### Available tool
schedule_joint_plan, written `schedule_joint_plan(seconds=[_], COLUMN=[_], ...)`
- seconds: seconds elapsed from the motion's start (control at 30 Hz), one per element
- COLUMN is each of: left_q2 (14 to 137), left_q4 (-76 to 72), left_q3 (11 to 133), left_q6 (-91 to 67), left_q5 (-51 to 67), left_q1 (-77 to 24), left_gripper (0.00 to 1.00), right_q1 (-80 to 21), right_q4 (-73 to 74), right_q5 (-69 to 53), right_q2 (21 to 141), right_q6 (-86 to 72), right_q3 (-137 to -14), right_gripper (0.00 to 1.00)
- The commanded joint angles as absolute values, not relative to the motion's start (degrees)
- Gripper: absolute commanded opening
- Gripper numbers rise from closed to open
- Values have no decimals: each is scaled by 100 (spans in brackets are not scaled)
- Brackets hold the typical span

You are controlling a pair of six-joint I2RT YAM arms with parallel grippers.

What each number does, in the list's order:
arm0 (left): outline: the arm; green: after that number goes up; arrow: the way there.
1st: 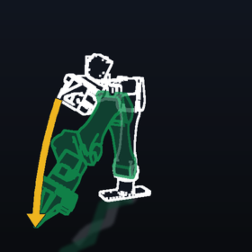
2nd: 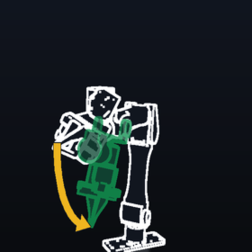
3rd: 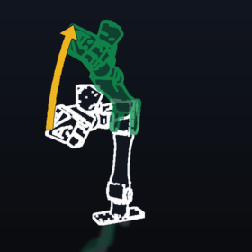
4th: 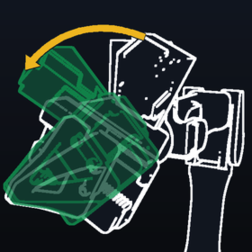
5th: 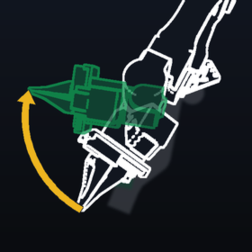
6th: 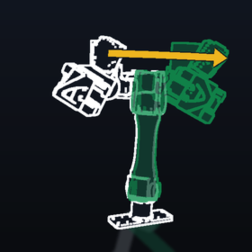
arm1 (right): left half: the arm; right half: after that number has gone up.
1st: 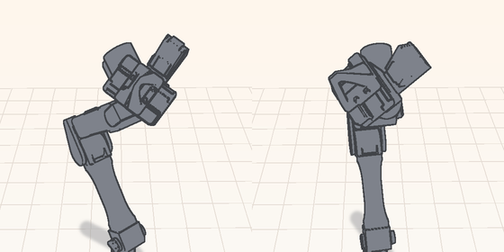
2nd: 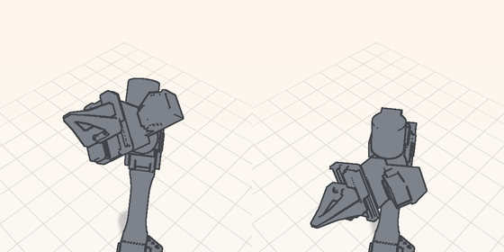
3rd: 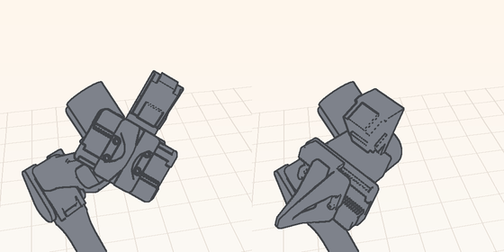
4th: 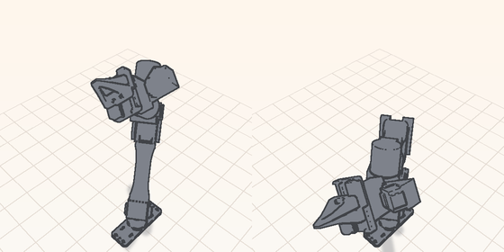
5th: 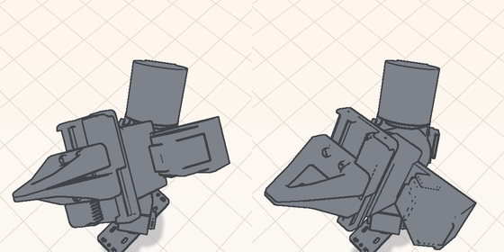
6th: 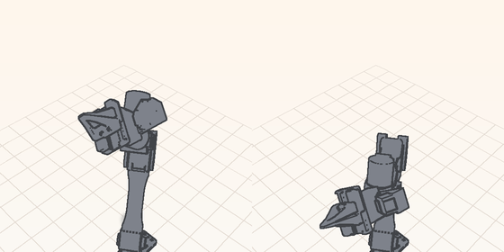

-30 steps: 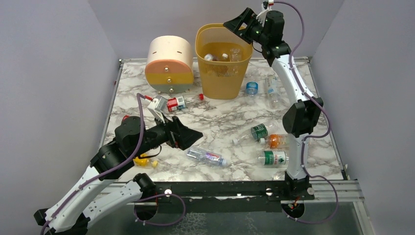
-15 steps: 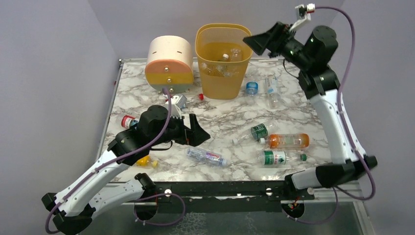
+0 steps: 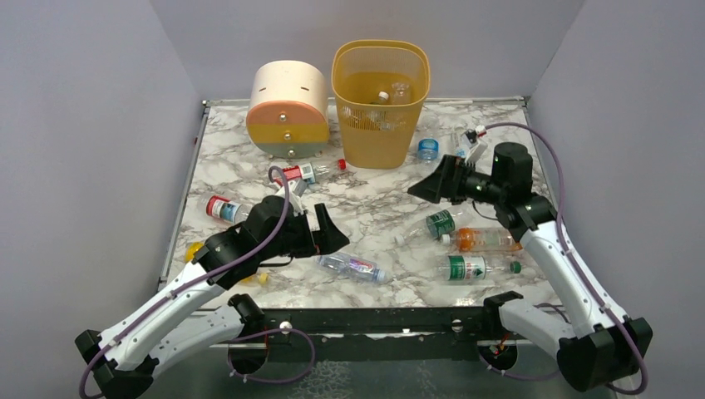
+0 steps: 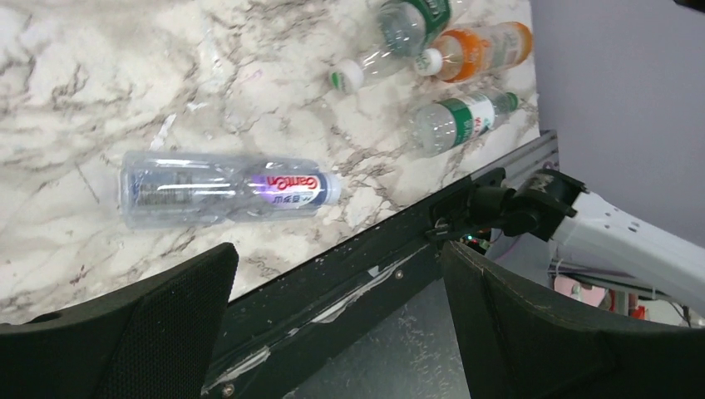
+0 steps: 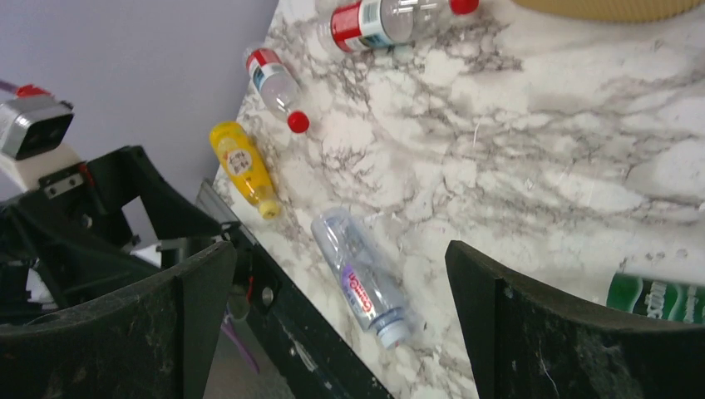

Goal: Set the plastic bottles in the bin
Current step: Pick up the plastic bottle at the center of the board.

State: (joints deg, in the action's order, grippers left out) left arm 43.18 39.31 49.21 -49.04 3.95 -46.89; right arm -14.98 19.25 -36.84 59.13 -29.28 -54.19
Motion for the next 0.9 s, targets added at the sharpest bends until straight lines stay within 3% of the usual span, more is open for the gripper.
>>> schedule_joint_plan(seconds=[0.0,0.37,0.87], left_q2=[4121,4207,4424], left_q4=[3524,3253,2817], left_q3=[4315,3668,3641], left_q6=[-5609,-5466,-5358], left_q5=[369,557,630], left_q1=[-4710,-4709,-4709], left_gripper=[99,99,99], right_q1=[-1522,-1521,-1521], right_q4=[2157,2499,3108], right_q5=[-4205,-4127,-1144], right_q2=[5245,5085,5941], right_q6=[-2646,-2275,-2823], right_q3=[-4926,-4196,-5433], right_gripper=[100,100,100])
